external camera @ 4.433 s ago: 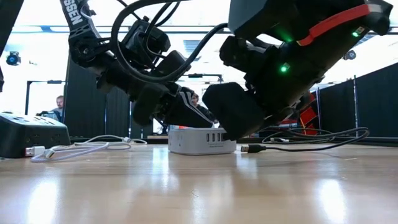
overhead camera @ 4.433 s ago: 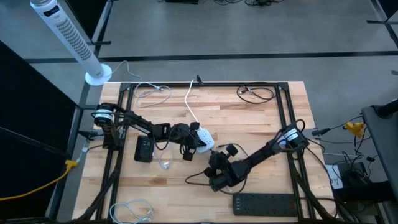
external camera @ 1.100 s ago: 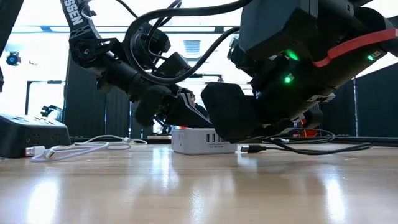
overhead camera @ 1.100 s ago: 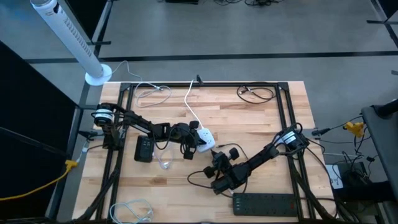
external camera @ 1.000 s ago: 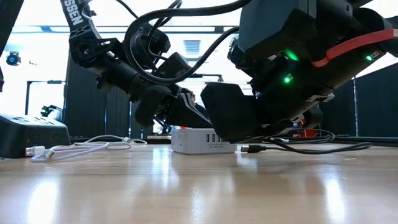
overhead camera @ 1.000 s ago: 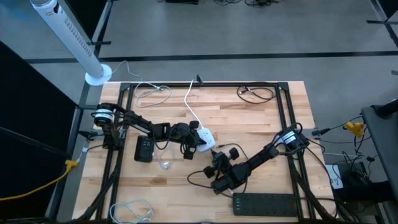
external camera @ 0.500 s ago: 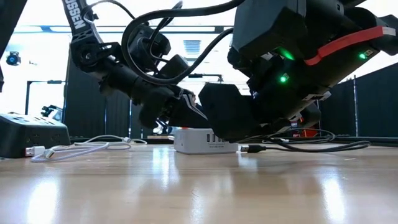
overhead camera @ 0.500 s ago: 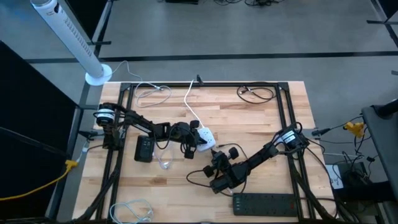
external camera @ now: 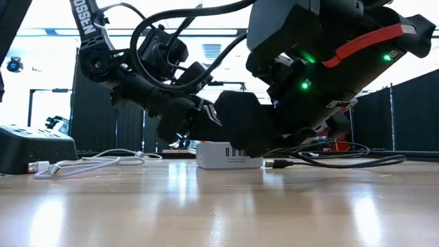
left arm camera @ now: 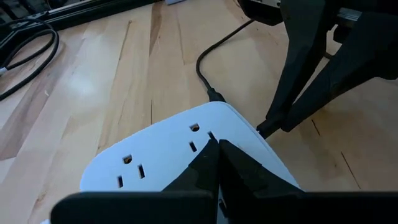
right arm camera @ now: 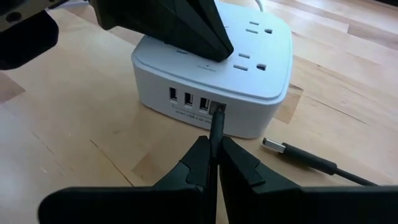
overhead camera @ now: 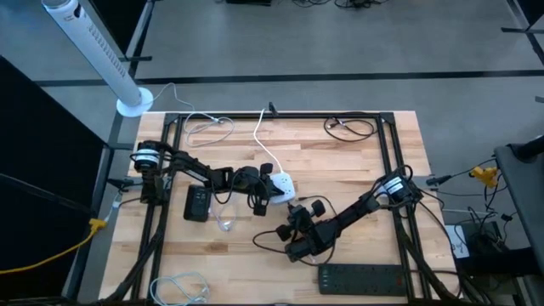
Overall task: Insert USB
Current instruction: Insert the center black charger cable into the white outlet extension
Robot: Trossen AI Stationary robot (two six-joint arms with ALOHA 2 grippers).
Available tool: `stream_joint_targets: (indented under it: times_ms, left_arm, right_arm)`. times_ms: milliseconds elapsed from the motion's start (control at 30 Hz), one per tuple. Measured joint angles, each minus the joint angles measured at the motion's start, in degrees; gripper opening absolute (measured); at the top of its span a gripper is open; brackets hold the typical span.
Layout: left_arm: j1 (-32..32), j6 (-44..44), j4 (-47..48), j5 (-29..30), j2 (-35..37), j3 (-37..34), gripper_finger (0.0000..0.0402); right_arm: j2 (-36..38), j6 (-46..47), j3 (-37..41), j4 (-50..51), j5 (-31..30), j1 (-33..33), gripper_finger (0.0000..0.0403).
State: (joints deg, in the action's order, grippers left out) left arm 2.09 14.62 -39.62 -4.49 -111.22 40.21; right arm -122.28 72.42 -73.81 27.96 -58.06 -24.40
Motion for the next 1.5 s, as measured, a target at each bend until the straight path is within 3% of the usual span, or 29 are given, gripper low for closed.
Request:
stream_joint_targets:
  times_ms: [633,933,1133,1267,1400,1500]
  left_arm:
    - [-0.03,-1.24,-0.07,0.06,0.00,0.00,0.0000]
    - [-0.37,0.07,5.35,7.61,4.64,-0.22,0.0000]
    - [-0.28,2.14,14.45,18.22,9.52,-0.37,0.0000]
    - [-0.20,2.69,19.03,24.88,12.19,-0.50,0.0000]
    - [-0.22,2.87,23.11,20.34,14.78,-0.55,0.0000]
    - [-0.54,2.85,25.12,5.36,16.44,-0.55,0.0004]
  right_arm:
    - [0.24,1.04,-1.48,-0.41,-0.58,0.80,0.0010]
    - [0.26,-0.45,-1.57,-0.21,-1.59,0.76,0.0010]
    - [0.49,-3.23,-1.57,0.43,-0.93,-0.92,0.0010]
    - [1.28,-10.55,-1.57,0.57,-1.15,-3.99,0.0010]
    - [2.32,-20.90,-1.56,0.51,-2.94,-8.71,0.0010]
    - [3.57,-24.04,-1.54,0.45,-5.98,-12.08,0.0010]
